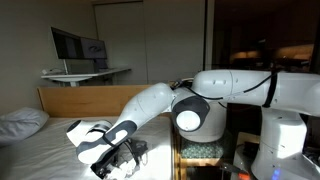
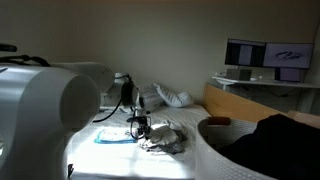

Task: Put the things on the bed in the laundry hamper

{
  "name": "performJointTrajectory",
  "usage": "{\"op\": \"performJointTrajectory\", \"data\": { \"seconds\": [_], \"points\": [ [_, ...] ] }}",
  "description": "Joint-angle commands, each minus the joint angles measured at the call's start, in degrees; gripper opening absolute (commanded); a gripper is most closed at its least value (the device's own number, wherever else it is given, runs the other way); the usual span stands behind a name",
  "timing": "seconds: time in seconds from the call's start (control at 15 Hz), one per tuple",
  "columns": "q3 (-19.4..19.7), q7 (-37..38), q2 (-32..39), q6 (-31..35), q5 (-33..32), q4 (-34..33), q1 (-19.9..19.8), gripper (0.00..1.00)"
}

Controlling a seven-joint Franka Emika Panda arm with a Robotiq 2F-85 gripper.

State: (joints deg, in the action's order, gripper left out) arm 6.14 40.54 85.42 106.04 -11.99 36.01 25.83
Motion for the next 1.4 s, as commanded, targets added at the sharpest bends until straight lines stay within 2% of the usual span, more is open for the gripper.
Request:
{"op": "performJointTrajectory", "data": {
  "seconds": [0.0, 0.33, 0.4, 0.8, 1.0, 1.33],
  "points": [
    [-0.32, -9.4, -0.03, -5.29, 0.44, -6.55, -4.23, 0.12],
    [0.66, -16.01, -0.49, -12.2, 1.08, -16.16, -10.18, 0.12],
    [0.13, -16.62, -4.04, -10.28, 0.59, -11.33, -11.17, 0.12],
    [-1.21, -21.25, -8.41, -9.9, 1.54, -13.06, -15.95, 0.13],
    [-0.97, -20.63, -9.87, -10.36, 2.82, -16.27, -17.31, 0.12],
    [-1.07, -14.28, -15.69, -10.18, 5.53, -16.46, -19.96, 0.12]
  ]
}}
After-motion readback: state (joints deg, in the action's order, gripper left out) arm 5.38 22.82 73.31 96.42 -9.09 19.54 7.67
